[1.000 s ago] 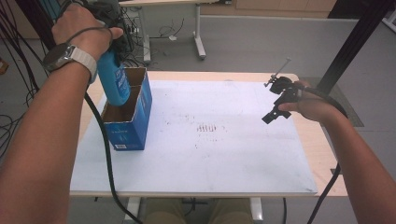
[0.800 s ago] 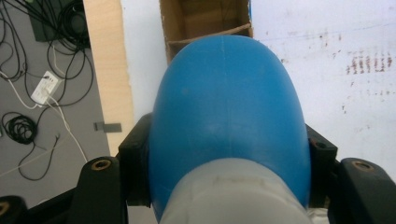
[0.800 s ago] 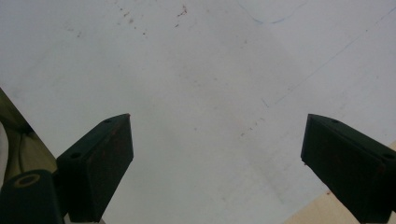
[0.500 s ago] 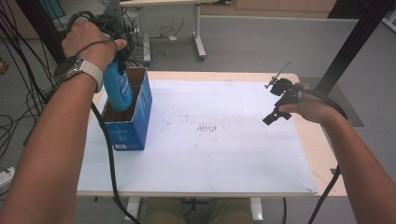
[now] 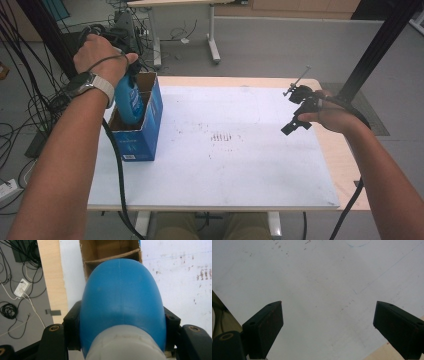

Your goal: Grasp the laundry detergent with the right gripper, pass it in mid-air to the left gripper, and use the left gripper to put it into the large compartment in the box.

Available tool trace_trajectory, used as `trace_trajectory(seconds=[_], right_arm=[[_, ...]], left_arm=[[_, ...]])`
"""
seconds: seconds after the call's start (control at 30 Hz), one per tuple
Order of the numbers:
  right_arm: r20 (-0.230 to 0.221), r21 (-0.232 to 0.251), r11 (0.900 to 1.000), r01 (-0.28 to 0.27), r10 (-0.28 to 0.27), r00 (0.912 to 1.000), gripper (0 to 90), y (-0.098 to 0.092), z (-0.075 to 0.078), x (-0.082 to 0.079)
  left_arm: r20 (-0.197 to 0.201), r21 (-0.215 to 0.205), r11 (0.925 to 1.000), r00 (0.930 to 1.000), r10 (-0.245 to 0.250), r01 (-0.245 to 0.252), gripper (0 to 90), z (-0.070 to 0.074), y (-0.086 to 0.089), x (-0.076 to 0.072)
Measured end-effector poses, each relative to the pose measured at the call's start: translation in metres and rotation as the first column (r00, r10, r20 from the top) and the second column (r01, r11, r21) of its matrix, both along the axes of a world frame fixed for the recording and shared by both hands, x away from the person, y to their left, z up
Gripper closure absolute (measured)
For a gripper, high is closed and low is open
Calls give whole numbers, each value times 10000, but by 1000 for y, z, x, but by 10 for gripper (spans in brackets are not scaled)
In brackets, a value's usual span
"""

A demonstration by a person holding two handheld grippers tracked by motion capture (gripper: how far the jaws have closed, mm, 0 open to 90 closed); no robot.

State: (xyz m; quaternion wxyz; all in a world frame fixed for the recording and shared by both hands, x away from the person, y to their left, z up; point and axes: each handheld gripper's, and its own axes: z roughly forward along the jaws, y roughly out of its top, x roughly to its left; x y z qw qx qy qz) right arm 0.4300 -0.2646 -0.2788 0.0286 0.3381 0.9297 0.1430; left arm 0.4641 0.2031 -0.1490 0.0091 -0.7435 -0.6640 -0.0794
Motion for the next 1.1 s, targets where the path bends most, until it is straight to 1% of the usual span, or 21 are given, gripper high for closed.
trace_trajectory(seconds=[0.23,0.27,0.4,0.57,0.7,0.83,1.1], right_arm=[[-88,-48,9999,97,-98,9999,91,-1,-4,0],[-72,-42,10000,74,-74,9999,91,-1,-4,0],[-33,-70,9999,90,-90,10000,91,-1,-5,0],[-62,-83,9999,111,-111,9999,91,-1,-7,0],[-52,-140,9998,127,-128,9999,91,-1,-8,0],[-61,-136,9999,81,-82,9999,91,1,-10,0],[-64,-194,9998,80,-81,9999,91,2,-11,1]], left_arm=[[88,-82,10000,10000,30,-29,377,-11,2,1],[95,-60,10000,9999,-36,37,377,-12,2,1],[137,-42,10000,9999,-29,29,377,-17,3,1],[272,-88,10000,9996,-21,23,377,-23,5,1],[501,-145,9999,9987,78,-71,377,-30,7,0],[582,-194,9998,9983,42,-31,377,-35,8,0],[629,-162,9999,9980,27,-17,377,-48,7,1]])
